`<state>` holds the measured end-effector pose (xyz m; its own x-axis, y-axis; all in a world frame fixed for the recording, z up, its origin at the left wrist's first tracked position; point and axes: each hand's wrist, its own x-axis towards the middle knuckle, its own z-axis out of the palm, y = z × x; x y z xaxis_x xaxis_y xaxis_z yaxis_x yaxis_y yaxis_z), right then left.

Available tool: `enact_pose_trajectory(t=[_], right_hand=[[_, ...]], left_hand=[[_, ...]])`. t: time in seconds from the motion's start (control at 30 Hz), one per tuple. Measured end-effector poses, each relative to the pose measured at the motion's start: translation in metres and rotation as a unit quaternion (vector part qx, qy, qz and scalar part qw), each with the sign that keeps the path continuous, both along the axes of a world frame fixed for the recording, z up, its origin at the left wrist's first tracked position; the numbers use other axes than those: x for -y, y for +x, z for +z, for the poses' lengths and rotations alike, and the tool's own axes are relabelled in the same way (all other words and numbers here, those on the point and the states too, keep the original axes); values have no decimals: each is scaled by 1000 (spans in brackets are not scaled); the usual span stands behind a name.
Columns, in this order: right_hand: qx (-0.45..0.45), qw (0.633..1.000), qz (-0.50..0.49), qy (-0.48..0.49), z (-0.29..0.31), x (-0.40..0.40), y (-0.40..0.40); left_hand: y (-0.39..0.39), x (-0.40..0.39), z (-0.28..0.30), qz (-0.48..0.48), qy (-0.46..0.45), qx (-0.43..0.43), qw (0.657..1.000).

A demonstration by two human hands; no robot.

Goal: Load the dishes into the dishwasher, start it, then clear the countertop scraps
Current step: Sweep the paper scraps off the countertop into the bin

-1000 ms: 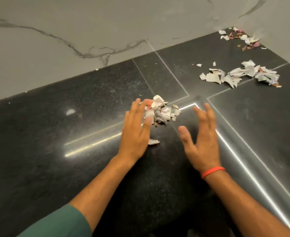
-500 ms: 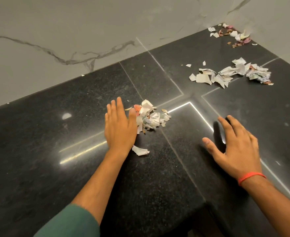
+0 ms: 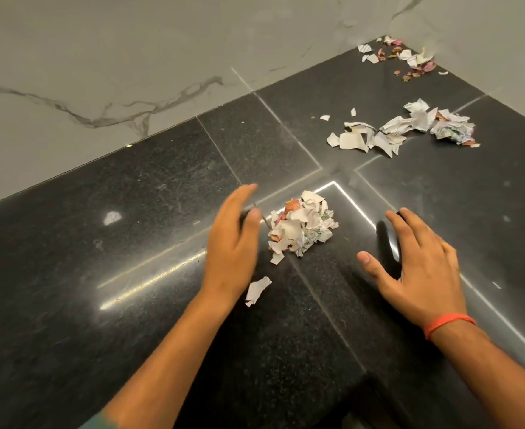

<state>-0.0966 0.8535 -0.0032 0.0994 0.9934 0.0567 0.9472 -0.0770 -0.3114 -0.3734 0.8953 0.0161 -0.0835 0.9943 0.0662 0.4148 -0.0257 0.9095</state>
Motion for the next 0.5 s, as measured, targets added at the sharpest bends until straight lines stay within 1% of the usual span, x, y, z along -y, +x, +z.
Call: enact_pose_trajectory(t=[0.1,0.17,0.23,0.3,0.37,0.5], right_hand=[[3,1000,0,-2,0,0,-1],[5,1000,1,-3,1,0,-1],[5,1000,2,-4,1,0,-1],[2,1000,2,-4,2,0,-1],[-5,1000,2,-5,2,1,-2],[-12,1000,2,-7,2,1,-1]], left_hand=[[-37,70,-3,25,-54,-64,996],[-42,110,-9,-2,-81,-158,984],[-33,127,-20,-47,-68,-274,958],[-15,119,-27,-69,-49,-366,927],[3,94,-28,-72,-36,-394,915],[39,31,-29,-95,-9,-347,933]])
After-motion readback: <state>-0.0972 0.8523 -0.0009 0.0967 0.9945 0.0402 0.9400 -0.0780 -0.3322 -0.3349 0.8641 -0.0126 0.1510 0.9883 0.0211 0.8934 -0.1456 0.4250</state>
